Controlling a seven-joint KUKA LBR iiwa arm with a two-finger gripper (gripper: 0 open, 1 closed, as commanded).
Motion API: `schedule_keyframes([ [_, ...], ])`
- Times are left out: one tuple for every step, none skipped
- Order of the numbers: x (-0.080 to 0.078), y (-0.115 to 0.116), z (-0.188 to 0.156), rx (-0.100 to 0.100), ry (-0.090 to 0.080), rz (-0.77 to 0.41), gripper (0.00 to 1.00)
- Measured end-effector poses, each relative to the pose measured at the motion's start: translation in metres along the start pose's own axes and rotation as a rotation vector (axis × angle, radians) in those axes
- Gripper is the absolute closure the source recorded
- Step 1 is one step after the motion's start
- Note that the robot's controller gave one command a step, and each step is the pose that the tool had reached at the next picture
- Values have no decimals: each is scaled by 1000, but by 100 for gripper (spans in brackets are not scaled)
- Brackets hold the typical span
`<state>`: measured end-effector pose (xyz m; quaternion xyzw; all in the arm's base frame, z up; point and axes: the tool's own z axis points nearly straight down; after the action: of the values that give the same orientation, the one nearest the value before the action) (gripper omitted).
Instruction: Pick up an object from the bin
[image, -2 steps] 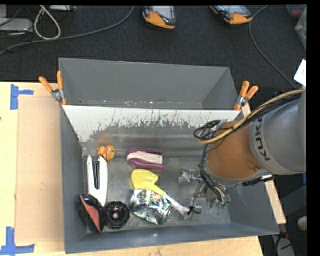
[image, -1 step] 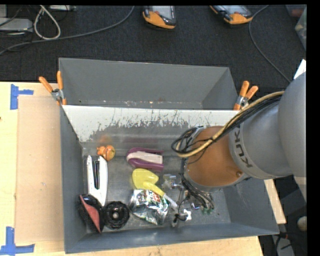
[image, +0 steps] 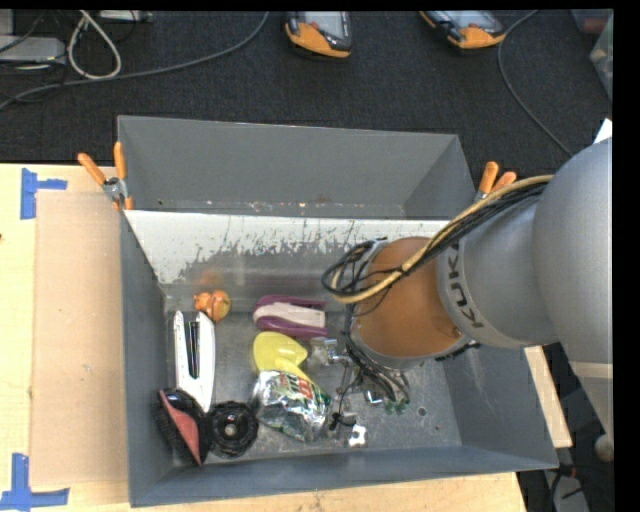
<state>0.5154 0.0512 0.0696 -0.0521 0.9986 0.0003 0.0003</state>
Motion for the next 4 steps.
schedule_keyframes([
  [-5, -6, 0, 3, -2, 9, 0],
  [-5, -6, 0, 3, -2, 8, 0],
  [-5, -5, 0, 3, -2, 7, 0],
  [-5, -5, 0, 3, -2, 6, 0],
])
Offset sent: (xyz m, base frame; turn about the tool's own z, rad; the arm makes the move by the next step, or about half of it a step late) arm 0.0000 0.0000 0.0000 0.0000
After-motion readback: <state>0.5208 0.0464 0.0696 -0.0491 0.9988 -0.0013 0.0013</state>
